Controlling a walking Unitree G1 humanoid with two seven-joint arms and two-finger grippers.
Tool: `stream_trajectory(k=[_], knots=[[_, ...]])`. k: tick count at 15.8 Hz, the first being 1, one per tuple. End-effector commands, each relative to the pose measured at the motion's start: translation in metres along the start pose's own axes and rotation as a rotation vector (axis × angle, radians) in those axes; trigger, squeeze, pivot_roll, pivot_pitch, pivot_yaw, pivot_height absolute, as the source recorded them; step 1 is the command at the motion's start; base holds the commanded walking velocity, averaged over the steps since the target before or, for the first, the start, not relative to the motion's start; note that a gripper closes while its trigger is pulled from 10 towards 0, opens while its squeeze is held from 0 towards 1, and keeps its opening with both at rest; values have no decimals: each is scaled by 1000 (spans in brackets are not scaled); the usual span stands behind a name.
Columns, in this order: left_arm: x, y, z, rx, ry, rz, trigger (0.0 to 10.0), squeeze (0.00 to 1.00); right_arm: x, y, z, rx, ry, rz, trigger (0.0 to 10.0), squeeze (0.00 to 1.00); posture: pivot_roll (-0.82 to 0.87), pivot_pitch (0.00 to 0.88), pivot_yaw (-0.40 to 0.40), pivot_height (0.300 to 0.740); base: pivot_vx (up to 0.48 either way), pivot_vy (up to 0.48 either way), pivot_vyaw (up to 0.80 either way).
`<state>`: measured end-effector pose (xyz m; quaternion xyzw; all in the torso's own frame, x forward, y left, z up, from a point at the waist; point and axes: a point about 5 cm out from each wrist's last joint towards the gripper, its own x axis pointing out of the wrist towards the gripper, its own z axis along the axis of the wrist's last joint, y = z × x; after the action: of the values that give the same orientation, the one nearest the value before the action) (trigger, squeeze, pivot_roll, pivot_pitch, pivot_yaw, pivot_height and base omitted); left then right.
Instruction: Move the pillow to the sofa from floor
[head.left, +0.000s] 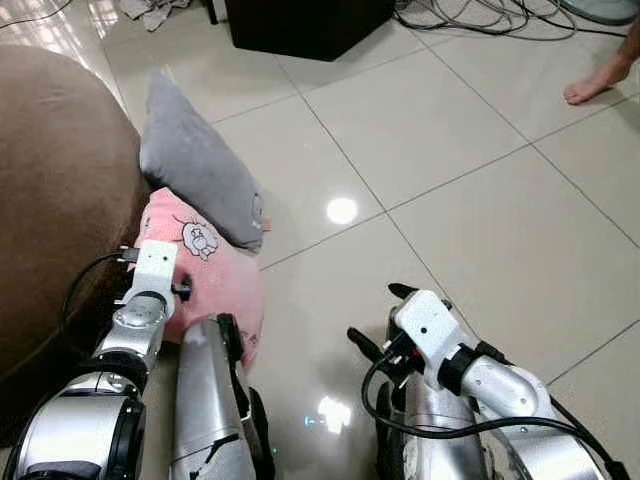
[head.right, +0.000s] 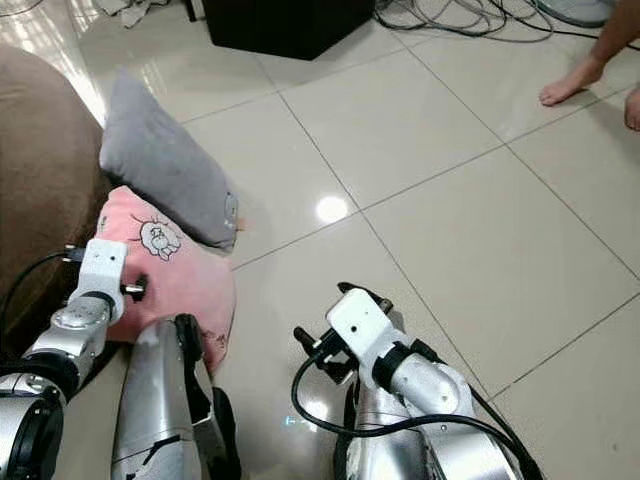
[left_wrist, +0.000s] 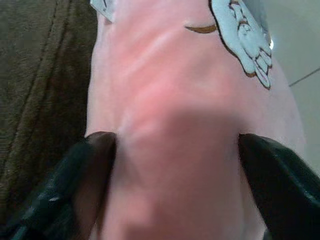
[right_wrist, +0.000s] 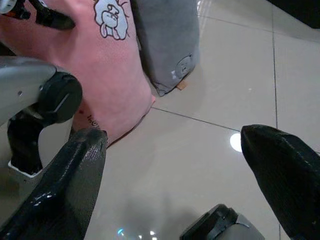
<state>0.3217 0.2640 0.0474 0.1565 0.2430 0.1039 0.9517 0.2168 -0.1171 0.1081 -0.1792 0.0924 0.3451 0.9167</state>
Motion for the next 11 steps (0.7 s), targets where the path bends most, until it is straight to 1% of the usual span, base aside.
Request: stream_trajectory(k=[1, 6, 11], knots=[[-2, 3, -10, -7, 35, 23, 0, 0, -2, 2, -4, 13, 5, 18, 10000, 0, -136, 274, 1, 486, 0, 0, 0], [-2, -5, -12, -13, 38, 0, 0, 0, -1, 10, -7, 25, 9, 28, 10000, 0, -142, 264, 4, 486, 0, 0, 0], [-3, -9, -12, -23, 32, -1, 0, 0, 0, 11, -9, 30, 15, 14, 10000, 0, -144, 263, 6, 486, 0, 0, 0]])
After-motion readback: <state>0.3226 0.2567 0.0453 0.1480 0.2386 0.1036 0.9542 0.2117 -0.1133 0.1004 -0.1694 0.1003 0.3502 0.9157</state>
